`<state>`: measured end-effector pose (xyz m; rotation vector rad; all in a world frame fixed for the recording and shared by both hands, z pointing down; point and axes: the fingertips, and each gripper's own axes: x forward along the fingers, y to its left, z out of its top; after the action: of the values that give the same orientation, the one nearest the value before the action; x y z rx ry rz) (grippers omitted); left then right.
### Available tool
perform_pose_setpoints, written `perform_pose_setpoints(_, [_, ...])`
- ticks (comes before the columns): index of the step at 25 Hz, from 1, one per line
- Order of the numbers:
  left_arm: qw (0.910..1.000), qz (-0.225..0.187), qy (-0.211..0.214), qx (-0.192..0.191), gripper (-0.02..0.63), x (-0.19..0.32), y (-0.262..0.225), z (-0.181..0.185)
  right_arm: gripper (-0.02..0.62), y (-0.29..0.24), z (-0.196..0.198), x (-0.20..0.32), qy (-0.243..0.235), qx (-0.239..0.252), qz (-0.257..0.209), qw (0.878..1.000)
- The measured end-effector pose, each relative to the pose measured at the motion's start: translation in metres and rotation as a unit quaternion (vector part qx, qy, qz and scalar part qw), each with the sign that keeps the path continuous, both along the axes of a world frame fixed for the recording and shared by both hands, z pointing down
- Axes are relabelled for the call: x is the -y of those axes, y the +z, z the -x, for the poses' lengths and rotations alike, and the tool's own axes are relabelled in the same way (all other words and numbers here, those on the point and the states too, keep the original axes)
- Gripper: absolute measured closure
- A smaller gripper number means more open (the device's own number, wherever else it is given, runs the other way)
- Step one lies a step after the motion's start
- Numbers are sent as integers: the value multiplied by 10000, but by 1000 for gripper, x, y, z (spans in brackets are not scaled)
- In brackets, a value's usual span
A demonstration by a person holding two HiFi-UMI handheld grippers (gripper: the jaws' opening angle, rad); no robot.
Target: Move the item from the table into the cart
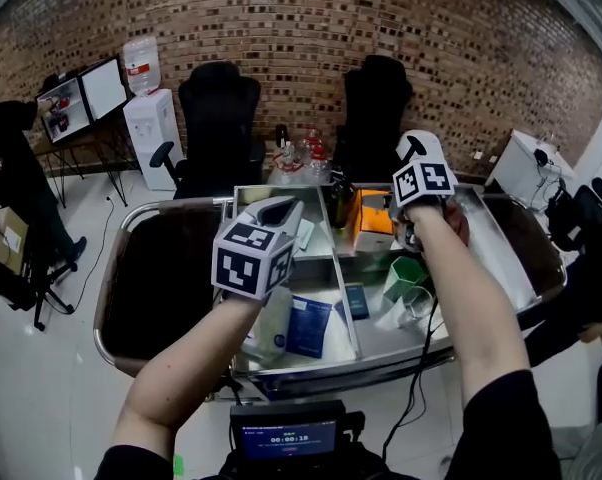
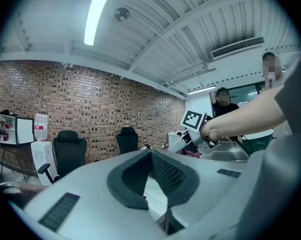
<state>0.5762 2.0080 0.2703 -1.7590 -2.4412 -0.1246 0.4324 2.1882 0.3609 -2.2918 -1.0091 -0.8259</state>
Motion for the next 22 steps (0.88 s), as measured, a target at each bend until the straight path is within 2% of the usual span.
perform_pose_setpoints(2, [10000, 58, 0, 7, 600, 15, -5, 10, 156, -19, 6, 20, -137, -327, 163, 9992])
perform_pose_setpoints(4, [9999, 136, 29, 1, 600, 35, -13, 25, 205, -42, 20, 45, -255, -658, 421, 9966])
perform_pose_setpoints(6, [9997, 230, 80, -12, 600, 51, -19, 37, 206, -66, 32, 68, -330, -1007, 727, 9917])
perform_pose_setpoints(8, [9994, 333, 117, -29, 601, 63, -25, 41, 278, -89, 37, 92, -468, -1342, 993, 9849])
perform_pose_setpoints(10, [9990, 423, 140, -38, 600, 76, -29, 41, 295, -109, 42, 119, -626, -1640, 1235, 9767])
perform_pose_setpoints(11, [9988, 455, 152, -39, 600, 84, -30, 41, 347, -118, 45, 133, -687, -1796, 1366, 9718])
perform_pose_setpoints(14, [9984, 541, 151, -34, 600, 107, -28, 40, 434, -137, 65, 174, -718, -2256, 1813, 9545])
perform_pose_setpoints(15, [9982, 579, 138, -23, 601, 114, -27, 40, 498, -142, 74, 186, -675, -2378, 1978, 9486])
perform_pose_setpoints(16, [9980, 620, 123, -3, 601, 121, -26, 41, 545, -144, 84, 197, -625, -2477, 2128, 9431])
perform_pose_setpoints(21, [9973, 727, 20, 93, 600, 160, -14, 40, 558, -134, 118, 250, -524, -2605, 2676, 9262])
perform_pose_setpoints(22, [9972, 731, -18, 131, 601, 166, -12, 38, 592, -131, 123, 259, -476, -2601, 2803, 9228])
